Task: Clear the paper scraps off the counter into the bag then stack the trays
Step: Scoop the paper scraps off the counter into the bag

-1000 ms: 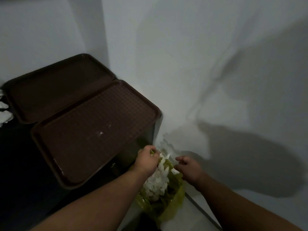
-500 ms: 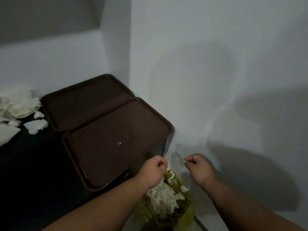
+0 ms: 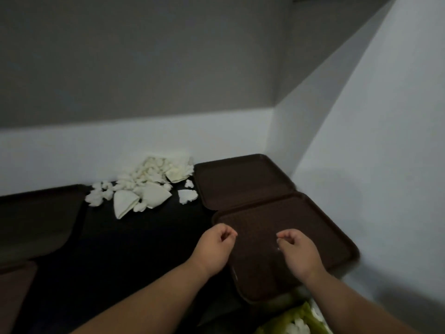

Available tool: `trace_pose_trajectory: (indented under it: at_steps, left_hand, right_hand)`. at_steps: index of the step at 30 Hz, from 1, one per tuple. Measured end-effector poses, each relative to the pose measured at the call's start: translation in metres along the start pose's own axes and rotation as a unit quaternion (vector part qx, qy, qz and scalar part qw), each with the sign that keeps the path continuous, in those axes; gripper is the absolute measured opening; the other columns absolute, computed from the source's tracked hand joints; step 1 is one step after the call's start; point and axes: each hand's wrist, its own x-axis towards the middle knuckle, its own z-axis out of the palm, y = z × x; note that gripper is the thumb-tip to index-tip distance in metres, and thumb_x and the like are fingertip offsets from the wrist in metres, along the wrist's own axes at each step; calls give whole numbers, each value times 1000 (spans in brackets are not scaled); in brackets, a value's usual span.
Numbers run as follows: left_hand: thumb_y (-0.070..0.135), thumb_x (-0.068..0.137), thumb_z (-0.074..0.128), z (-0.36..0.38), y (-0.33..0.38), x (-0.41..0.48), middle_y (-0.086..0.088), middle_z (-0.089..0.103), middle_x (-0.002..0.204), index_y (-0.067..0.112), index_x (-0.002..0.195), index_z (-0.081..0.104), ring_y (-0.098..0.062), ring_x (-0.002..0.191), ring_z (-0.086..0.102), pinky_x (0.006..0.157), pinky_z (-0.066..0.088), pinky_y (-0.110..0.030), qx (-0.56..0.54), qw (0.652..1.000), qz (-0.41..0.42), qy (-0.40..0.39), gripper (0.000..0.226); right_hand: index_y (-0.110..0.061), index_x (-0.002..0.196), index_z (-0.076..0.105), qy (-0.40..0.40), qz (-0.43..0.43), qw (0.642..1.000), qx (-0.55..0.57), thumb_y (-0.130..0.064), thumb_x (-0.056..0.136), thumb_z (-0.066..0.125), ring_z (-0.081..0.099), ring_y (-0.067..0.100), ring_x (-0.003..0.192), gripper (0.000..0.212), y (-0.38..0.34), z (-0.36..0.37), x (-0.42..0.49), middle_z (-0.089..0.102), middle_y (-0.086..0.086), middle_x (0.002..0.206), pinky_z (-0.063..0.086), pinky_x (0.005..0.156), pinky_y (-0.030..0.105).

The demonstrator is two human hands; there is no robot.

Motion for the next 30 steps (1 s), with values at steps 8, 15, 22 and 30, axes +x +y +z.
trace_pose_trajectory:
  at_steps: [8, 15, 22, 30]
  left_hand:
    - [24, 96, 59, -165, -79, -18, -1, 71, 80, 28, 92, 67, -9, 64, 64, 57, 49, -23, 43, 989, -71, 125, 10]
    - [24, 95, 60, -238, -136, -23, -1, 70, 84, 29, 94, 65, -15, 71, 68, 62, 55, -29, 65, 975, -136, 164, 7]
    - [28, 91, 68, -264, -161, 12, 5, 62, 106, 26, 116, 62, -8, 88, 63, 75, 52, -22, 97, 963, -151, 202, 26]
    - [43, 85, 70, -270, -178, 78, -3, 29, 152, 30, 156, 11, -24, 139, 36, 111, 39, -44, 226, 935, -180, 203, 93]
  right_hand:
    - [-24, 106, 66, -116, -30, 993, -9, -18, 91, 67, 64, 11, 88, 16, -80, 133, -2, 68, -1, 98, 46, 69, 20]
    - [-31, 125, 57, -185, -32, 979, -80, -27, 89, 71, 57, 10, 109, 39, -100, 206, 7, 53, -6, 124, 50, 96, 31]
    - [-26, 142, 45, -214, -41, 970, -105, -28, 86, 74, 52, 3, 91, 63, -123, 251, 52, 43, 4, 139, 42, 69, 10]
    - [-30, 155, 16, -268, -26, 957, -110, -41, 68, 87, 43, 25, 136, 113, -143, 328, 93, 22, 6, 156, 41, 111, 38]
